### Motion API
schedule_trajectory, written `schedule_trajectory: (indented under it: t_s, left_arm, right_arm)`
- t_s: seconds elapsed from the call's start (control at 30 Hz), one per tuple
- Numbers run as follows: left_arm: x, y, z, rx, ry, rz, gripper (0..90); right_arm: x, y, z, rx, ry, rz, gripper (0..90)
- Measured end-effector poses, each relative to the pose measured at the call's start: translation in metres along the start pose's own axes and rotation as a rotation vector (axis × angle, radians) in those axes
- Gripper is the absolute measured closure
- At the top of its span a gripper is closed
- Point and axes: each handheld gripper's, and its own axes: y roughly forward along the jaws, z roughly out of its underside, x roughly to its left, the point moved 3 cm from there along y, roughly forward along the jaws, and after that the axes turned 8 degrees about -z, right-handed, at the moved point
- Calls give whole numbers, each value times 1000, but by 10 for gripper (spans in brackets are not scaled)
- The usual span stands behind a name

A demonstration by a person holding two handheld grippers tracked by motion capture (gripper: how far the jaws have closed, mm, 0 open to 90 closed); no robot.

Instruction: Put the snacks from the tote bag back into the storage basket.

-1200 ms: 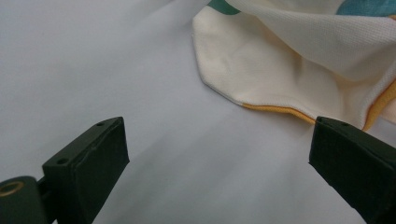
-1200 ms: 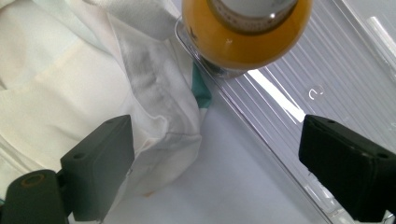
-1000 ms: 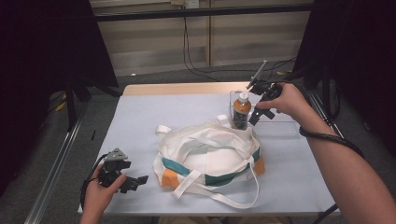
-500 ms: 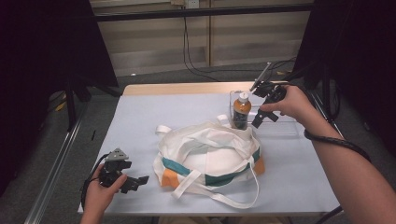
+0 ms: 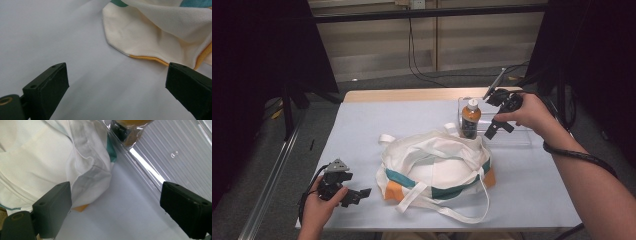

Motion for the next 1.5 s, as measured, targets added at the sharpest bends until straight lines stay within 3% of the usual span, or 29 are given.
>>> schedule_trajectory:
  t_s: [0.47,0.93,1.13,1.5]
  left_arm:
    - [0,0,0,1,1,-7,44]
    - [-1,2,0,-4,-11,-5,44]
    - [-2,2,0,7,-4,-4,43]
    - [-1,1,1,13,11,-5,44]
  right_arm:
    - [0,5,10,16,-9,-4,101]
    - [1,12,23,-7,-8,-27,99]
    - [1,18,27,29,-17,1,97]
    - [-1,26,37,17,-16,-7,91]
